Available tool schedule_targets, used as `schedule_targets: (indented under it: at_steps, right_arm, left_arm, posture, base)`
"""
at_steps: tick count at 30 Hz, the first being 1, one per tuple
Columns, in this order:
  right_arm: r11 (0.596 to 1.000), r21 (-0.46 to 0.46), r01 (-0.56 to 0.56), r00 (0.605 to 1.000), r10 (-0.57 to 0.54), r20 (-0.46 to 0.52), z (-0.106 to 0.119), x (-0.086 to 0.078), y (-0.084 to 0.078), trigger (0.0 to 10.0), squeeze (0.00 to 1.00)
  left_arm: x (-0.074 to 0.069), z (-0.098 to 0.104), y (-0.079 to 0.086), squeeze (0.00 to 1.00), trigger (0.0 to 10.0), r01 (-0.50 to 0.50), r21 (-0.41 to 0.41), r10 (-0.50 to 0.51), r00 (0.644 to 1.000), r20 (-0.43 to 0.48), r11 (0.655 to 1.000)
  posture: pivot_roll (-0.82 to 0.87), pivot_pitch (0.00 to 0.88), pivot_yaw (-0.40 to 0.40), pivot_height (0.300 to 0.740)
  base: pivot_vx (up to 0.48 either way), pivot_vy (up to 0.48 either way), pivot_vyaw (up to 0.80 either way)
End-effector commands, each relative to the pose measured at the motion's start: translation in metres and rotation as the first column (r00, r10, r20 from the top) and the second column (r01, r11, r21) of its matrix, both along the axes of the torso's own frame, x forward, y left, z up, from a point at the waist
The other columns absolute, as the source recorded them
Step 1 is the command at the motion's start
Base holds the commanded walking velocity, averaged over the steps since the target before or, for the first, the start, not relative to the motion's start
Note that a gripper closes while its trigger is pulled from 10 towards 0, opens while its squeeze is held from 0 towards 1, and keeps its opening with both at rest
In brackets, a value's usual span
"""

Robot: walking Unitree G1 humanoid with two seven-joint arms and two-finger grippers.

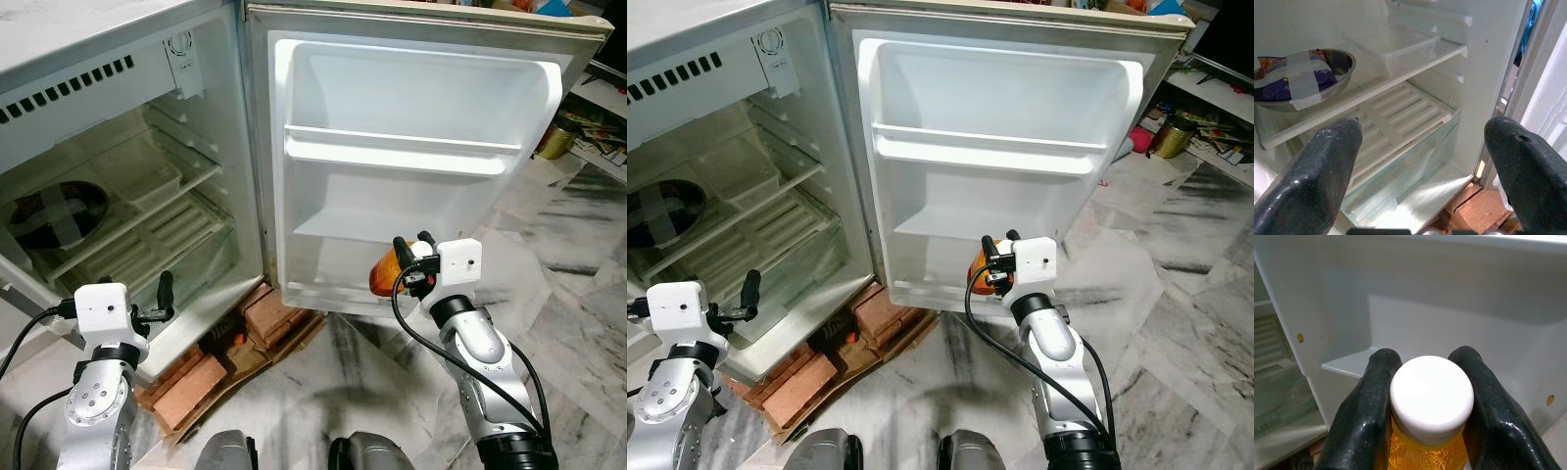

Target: Restocking fridge

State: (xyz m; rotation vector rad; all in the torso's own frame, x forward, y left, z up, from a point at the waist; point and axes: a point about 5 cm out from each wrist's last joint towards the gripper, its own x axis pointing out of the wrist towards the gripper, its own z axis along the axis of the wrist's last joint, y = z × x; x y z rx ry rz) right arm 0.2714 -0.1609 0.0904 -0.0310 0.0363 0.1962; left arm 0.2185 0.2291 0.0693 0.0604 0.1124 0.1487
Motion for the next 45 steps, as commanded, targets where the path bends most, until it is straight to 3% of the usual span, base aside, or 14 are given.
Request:
schedule_targets:
  at_steps: [1,11,32,38,45]
  right_arm:
    - [1.0,-0.001,0.009,1.0,-0.009,0.019,0.003,0.0,-0.003,10.0,0.0]
    - [1.0,-0.004,0.008,1.0,-0.008,0.017,0.002,0.001,-0.003,10.0,0.0]
    - [1.0,-0.001,-0.005,1.0,0.005,0.013,-0.001,0.008,0.002,10.0,0.0]
    - [1.0,-0.004,-0.01,1.0,0.01,0.026,0.001,0.009,0.003,10.0,0.0]
    - [1.0,-0.003,-0.011,0.999,0.011,0.031,0.001,0.01,0.004,10.0,0.0]
  left_arm:
    - [-0.002,-0.001,-0.001,0.0,10.0,0.009,0.001,-0.009,1.0,-0.012,1.0]
    - [-0.002,-0.004,-0.001,0.0,10.0,0.007,0.003,-0.007,1.0,-0.026,1.0]
    - [0.002,0.0,0.004,0.0,10.0,-0.008,0.018,0.008,1.0,-0.009,1.0]
    - [0.003,0.001,0.003,0.0,10.0,-0.004,0.017,0.004,1.0,-0.006,1.0]
    - [0.005,0.001,0.001,0.0,10.0,0.003,0.018,-0.003,1.0,-0.003,1.0]
  posture:
    - [0.04,0.119,-0.061,0.718]
    - [0.04,0.119,-0.063,0.668]
    - [0.05,0.123,-0.068,0.668]
    - [0.05,0.124,-0.07,0.638]
    - [0.05,0.123,-0.067,0.633]
  base:
    - [0.0,0.0,0.0]
    - [0.0,0.0,0.0]
    - [0.0,0.0,0.0]
    - [0.0,0.0,0.0]
    - [0.0,0.0,0.0]
